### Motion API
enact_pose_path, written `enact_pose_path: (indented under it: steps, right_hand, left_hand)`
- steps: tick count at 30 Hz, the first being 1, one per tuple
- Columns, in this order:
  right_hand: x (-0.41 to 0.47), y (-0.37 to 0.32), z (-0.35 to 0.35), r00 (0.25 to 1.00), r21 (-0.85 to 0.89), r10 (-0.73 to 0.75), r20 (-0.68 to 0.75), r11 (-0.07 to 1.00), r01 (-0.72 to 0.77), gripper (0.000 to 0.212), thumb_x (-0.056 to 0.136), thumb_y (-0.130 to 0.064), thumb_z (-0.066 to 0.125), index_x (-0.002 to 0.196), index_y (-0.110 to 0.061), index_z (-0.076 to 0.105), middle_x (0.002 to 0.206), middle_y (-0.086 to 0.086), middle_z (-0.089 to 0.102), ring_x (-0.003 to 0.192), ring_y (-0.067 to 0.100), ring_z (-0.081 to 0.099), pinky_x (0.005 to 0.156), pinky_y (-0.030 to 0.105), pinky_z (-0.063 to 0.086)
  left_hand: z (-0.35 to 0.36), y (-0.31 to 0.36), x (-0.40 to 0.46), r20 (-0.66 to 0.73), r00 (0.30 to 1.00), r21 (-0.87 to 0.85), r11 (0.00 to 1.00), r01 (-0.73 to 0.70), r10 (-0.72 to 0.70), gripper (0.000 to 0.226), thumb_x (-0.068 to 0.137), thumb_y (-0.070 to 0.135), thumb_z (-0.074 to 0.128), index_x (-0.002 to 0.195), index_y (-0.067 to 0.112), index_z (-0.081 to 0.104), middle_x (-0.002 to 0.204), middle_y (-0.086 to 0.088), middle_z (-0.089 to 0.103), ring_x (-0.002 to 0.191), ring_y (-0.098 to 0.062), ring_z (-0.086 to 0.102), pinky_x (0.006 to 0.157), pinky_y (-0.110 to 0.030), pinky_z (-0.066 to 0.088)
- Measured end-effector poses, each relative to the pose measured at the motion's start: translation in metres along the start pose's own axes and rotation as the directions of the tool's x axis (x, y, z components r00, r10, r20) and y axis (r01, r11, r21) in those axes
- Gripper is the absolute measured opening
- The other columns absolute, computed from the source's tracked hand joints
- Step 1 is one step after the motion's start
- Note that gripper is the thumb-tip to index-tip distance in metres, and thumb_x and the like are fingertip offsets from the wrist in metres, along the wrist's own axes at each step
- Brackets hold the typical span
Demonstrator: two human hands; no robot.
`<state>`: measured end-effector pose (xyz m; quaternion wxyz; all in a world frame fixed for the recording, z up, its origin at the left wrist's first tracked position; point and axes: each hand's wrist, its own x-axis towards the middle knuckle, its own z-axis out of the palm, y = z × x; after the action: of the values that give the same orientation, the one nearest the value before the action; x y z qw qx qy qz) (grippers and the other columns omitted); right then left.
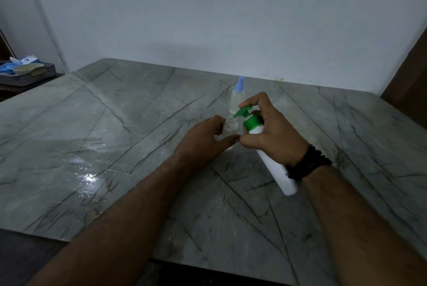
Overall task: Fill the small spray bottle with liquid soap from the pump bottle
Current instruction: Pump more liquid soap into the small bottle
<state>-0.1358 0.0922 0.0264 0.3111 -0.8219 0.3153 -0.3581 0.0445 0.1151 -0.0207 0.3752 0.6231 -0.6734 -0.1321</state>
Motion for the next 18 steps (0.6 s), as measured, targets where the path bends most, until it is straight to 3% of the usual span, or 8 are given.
enact_pose_path:
  steps: [6,11,18]
  right_hand:
    - [-0.0004,0.0002,0.0001,1.0,-0.008,-0.007,-0.014,1.0,0.007,0.068,0.069,-0.002,0.078,0.126,-0.021,0.046,0.086,-0.007,0.06,0.066,0.0,0.059,0.061,0.013,0.045]
    - [0.0004,0.0,-0.0014,1.0,0.0,-0.004,0.005,1.0,0.004,0.062,0.071,-0.001,0.078,0.12,-0.018,0.046,0.09,-0.005,0.061,0.068,0.002,0.06,0.064,0.017,0.047]
    - [-0.0014,-0.0002,-0.0008,1.0,0.006,-0.011,-0.011,1.0,0.011,0.067,0.069,-0.001,0.078,0.125,-0.02,0.046,0.086,-0.008,0.061,0.068,-0.001,0.061,0.061,0.014,0.047]
  left_hand:
    - [0.0003,0.0004,0.0,-0.006,1.0,0.014,1.0,0.006,-0.006,0.048,0.08,0.054,0.066,0.116,0.024,0.057,0.112,0.004,0.064,0.094,-0.009,0.058,0.079,-0.026,0.049]
    - [0.0006,0.0003,-0.0001,-0.009,1.0,-0.001,1.0,0.022,-0.022,0.049,0.079,0.055,0.066,0.116,0.024,0.057,0.112,0.004,0.064,0.094,-0.008,0.058,0.077,-0.023,0.046]
    - [-0.0005,0.0021,-0.0008,0.005,1.0,-0.002,1.0,0.024,-0.024,0.049,0.081,0.052,0.066,0.119,0.023,0.056,0.115,0.002,0.063,0.098,-0.011,0.058,0.084,-0.031,0.05]
